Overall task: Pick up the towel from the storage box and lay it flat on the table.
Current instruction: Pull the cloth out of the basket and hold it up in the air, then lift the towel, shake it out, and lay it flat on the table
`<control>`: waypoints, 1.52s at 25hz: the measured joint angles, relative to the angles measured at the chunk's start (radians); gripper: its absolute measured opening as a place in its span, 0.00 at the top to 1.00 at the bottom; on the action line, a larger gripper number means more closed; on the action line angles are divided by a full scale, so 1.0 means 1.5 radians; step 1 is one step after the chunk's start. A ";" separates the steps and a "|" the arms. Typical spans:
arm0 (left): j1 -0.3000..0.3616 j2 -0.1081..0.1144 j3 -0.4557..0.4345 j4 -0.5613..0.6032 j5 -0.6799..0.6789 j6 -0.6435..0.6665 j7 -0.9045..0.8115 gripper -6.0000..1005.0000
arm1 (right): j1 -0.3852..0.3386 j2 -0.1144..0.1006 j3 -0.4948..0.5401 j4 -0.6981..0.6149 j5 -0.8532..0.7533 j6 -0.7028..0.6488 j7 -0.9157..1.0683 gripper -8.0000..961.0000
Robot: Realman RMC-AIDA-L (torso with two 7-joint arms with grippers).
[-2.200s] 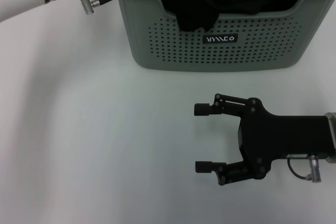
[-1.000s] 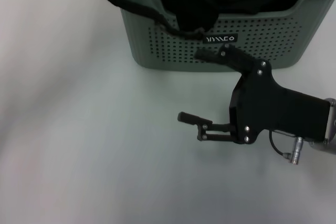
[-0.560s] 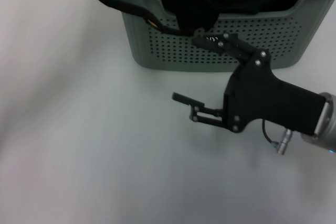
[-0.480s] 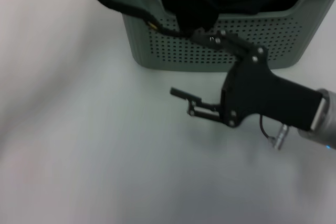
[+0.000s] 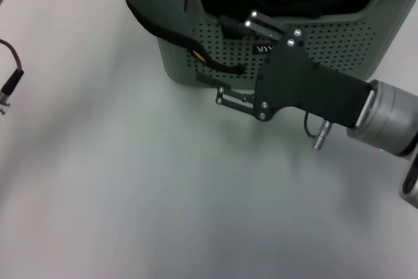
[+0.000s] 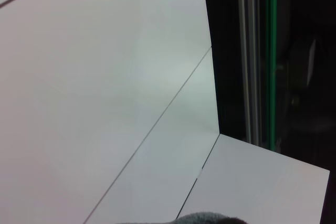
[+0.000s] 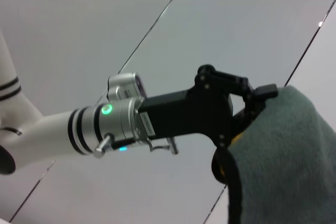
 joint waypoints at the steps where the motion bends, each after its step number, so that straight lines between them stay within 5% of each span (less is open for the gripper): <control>1: 0.000 0.000 0.001 0.000 0.002 0.000 0.000 0.94 | 0.003 0.000 0.000 0.001 0.000 -0.004 0.000 0.23; 7: -0.001 -0.001 0.007 0.000 0.003 0.001 0.000 0.94 | 0.009 0.000 -0.002 0.000 0.000 -0.018 0.000 0.36; 12: -0.001 -0.001 0.007 -0.001 0.004 0.001 0.001 0.93 | 0.007 0.000 -0.004 -0.003 0.000 -0.021 -0.001 0.61; 26: 0.001 0.003 0.005 -0.046 0.021 -0.001 0.028 0.93 | 0.001 0.000 -0.005 -0.016 0.008 -0.017 -0.007 0.95; 33: 0.019 0.037 0.002 -0.179 0.084 -0.022 0.061 0.93 | -0.028 -0.002 0.025 -0.114 0.011 -0.013 0.002 0.97; 38: 0.055 0.038 0.006 -0.178 0.175 -0.080 0.095 0.87 | -0.029 -0.004 0.074 -0.205 -0.006 -0.027 0.038 0.97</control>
